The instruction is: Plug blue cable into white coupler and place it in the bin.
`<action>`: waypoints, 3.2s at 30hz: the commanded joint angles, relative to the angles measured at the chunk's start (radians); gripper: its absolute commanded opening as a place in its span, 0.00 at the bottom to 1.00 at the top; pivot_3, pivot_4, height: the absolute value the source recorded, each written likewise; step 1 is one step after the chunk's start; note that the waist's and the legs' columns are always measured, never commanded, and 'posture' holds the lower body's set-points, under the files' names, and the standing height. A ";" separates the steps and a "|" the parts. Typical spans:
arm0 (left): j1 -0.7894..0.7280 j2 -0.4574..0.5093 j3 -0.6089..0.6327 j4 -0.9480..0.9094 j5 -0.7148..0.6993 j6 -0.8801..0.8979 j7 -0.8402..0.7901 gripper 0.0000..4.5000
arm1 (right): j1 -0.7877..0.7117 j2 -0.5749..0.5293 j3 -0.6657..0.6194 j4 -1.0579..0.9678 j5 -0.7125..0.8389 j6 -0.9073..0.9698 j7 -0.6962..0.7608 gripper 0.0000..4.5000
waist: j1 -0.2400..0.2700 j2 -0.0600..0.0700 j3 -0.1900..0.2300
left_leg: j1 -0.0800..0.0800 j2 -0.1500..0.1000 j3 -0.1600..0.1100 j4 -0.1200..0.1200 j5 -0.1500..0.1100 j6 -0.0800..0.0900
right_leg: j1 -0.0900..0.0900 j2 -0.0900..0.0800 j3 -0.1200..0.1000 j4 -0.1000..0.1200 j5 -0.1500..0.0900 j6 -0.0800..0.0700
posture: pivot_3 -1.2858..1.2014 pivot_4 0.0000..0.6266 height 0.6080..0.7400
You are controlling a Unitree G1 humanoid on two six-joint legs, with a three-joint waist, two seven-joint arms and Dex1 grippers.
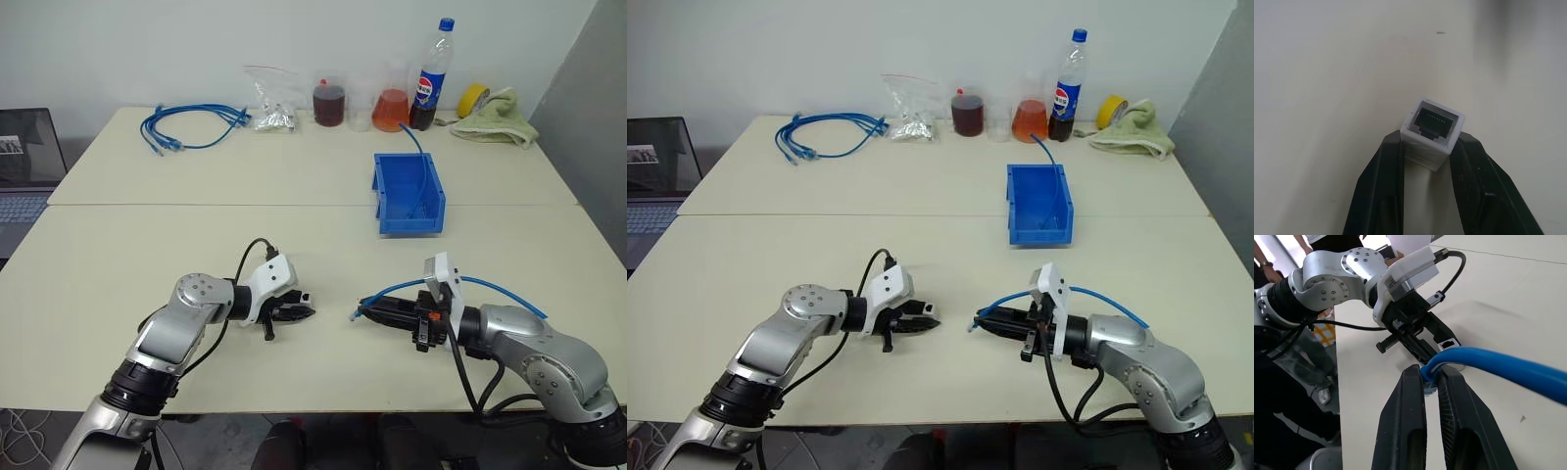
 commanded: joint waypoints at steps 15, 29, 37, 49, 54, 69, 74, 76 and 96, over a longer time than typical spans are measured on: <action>0.015 0.008 -0.046 -0.008 -0.003 0.023 -0.004 0.22 | -0.147 0.055 0.108 0.097 -0.150 -0.119 0.074 0.02 | 0.000 0.000 0.000 | 0.001 0.000 0.000 0.000 0.000 0.000 | 0.001 0.000 0.000 0.000 0.000 0.000 | 0.52 0.24 1.00; 0.019 0.011 -0.053 -0.023 -0.015 0.048 -0.009 0.22 | -0.264 0.111 0.183 0.184 -0.269 -0.182 0.100 0.02 | -0.001 0.000 -0.001 | 0.002 0.000 0.000 0.000 0.000 0.000 | 0.001 0.000 0.000 0.000 0.000 0.000 | 0.52 0.24 1.00; 0.004 0.010 -0.067 -0.011 -0.020 0.052 -0.021 0.22 | -0.353 0.165 0.291 0.293 -0.423 -0.261 0.105 0.02 | 0.000 0.000 -0.001 | 0.003 0.000 0.000 0.000 0.000 0.000 | 0.002 0.000 0.001 0.000 0.000 0.000 | 0.52 0.24 1.00; -0.010 0.006 -0.069 0.008 -0.020 0.058 -0.019 0.22 | -0.377 0.194 0.342 0.331 -0.532 -0.277 0.103 0.02 | 0.000 0.001 -0.001 | 0.003 0.000 0.000 0.000 0.000 0.000 | 0.002 -0.001 0.001 0.000 0.000 0.000 | 0.52 0.24 1.00; 0.000 0.009 -0.068 0.004 -0.018 0.053 -0.017 0.22 | -0.396 0.197 0.336 0.344 -0.545 -0.268 0.116 0.02 | 0.000 0.001 -0.001 | 0.004 0.000 0.000 0.000 0.000 0.000 | 0.002 -0.001 0.001 0.000 0.000 0.000 | 0.52 0.24 1.00; -0.002 0.007 -0.068 0.010 -0.014 0.050 -0.012 0.22 | -0.409 0.169 0.375 0.337 -0.583 -0.239 0.167 0.02 | 0.000 0.001 -0.001 | 0.007 0.000 0.000 -0.001 0.000 0.000 | 0.005 -0.001 0.001 0.000 0.000 0.000 | 0.52 0.24 1.00; -0.005 0.008 -0.069 0.014 -0.012 0.046 -0.013 0.22 | -0.410 0.175 0.378 0.358 -0.608 -0.240 0.157 0.02 | -0.001 0.001 -0.001 | 0.009 0.000 0.000 -0.002 0.000 0.000 | 0.006 -0.001 0.001 0.000 0.000 0.000 | 0.52 0.24 1.00; -0.006 0.009 -0.069 0.015 -0.011 0.045 -0.013 0.22 | -0.412 0.167 0.385 0.359 -0.614 -0.235 0.166 0.02 | -0.001 0.001 -0.001 | 0.009 0.000 0.000 -0.002 0.000 0.000 | 0.007 -0.001 0.001 0.000 0.000 0.000 | 0.52 0.24 1.00; -0.002 0.008 -0.068 0.022 -0.009 0.040 -0.007 0.22 | -0.454 0.222 0.479 0.431 -0.655 -0.185 0.215 0.02 | -0.002 0.003 -0.007 | 0.011 0.000 -0.001 -0.002 0.000 0.000 | 0.009 0.000 0.001 0.000 0.000 0.000 | 0.52 0.24 1.00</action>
